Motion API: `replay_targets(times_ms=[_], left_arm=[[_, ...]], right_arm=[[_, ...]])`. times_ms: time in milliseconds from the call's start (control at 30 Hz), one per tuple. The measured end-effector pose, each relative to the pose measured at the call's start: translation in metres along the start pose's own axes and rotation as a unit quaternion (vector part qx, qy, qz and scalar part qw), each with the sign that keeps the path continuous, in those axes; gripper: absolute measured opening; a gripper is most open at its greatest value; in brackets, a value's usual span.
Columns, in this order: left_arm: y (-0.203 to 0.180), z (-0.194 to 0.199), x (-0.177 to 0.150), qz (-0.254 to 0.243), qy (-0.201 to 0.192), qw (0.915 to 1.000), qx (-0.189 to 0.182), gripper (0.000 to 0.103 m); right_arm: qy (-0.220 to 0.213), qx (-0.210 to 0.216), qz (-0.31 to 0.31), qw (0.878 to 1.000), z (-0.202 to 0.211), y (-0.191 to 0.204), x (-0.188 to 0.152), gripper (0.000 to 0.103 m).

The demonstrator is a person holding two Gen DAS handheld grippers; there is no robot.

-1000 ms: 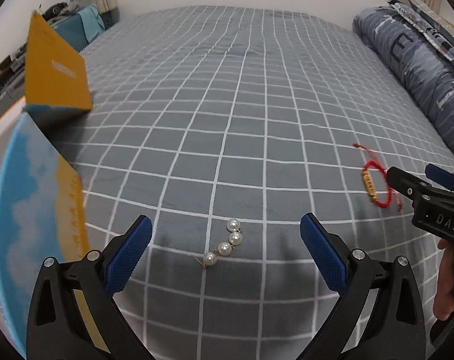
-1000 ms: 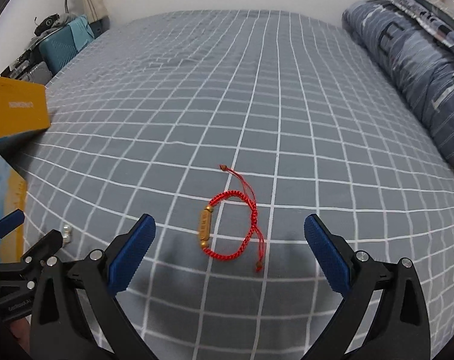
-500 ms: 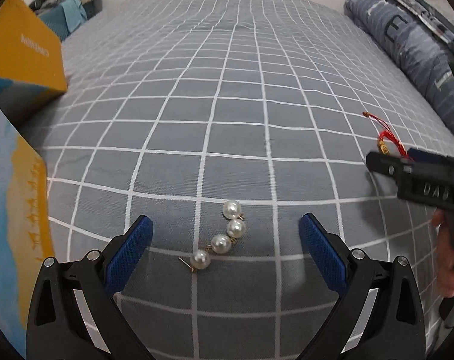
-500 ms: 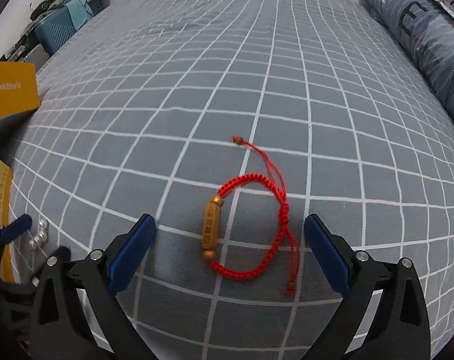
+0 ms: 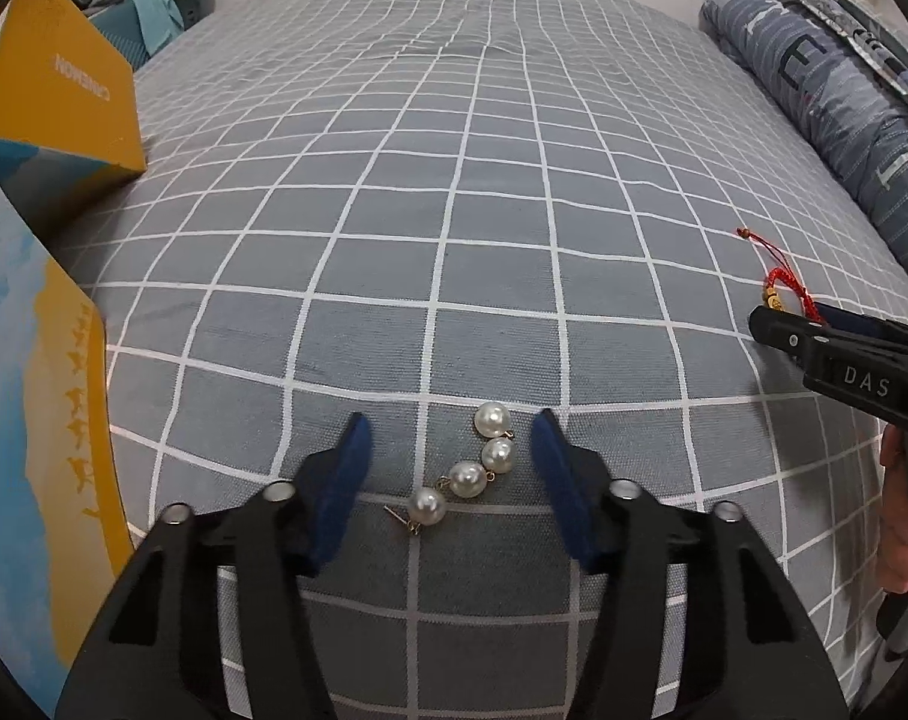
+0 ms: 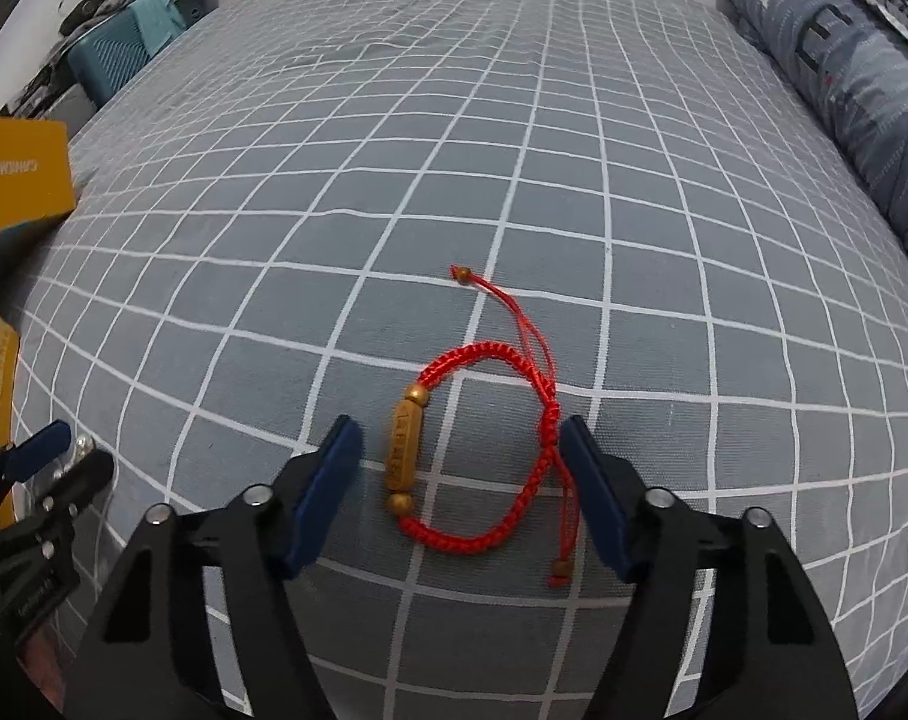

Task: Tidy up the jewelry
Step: 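Grasp the pearl strand with the left tool while the right tool grasps the red string bracelet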

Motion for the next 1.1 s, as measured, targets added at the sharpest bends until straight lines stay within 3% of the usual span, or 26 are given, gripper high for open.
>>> replay_targets(times_ms=[100, 167, 267, 367, 600, 1100], left_arm=[[0.000, 0.002, 0.000, -0.001, 0.001, 1.0000, -0.002, 0.033], [0.002, 0.002, 0.000, 0.001, -0.001, 1.0000, 0.003, 0.017], [0.005, 0.005, 0.000, 0.009, -0.004, 0.9999, 0.006, 0.011], [0.007, 0.006, 0.000, 0.015, -0.006, 0.9999, 0.002, 0.011], [0.009, 0.009, 0.000, 0.019, -0.012, 0.9997, 0.009, 0.011], [0.026, 0.047, 0.007, 0.046, -0.069, 0.9963, 0.022, 0.011]], right_arm=[[0.000, -0.003, 0.004, 1.000, 0.000, 0.001, 0.002, 0.050], [0.000, -0.004, 0.005, 1.000, 0.000, 0.001, 0.002, 0.041], [-0.006, -0.008, 0.006, 1.000, 0.002, 0.001, 0.002, 0.020], [-0.011, -0.011, 0.005, 1.000, 0.003, 0.001, 0.002, 0.011], [-0.036, -0.013, 0.002, 0.999, 0.011, 0.005, 0.003, 0.010], [-0.107, -0.032, 0.019, 0.994, 0.054, 0.025, 0.002, 0.010]])
Point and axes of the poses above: each gripper's, at about its wrist camera, not at the fingertips, and z roughly against the way its jaws point, y to its left, x to its top, the point moved 3 cm from there along -z, roughly the way its jaws point, and after that the axes turned 15 degrees about x, right-handed, at the moved point
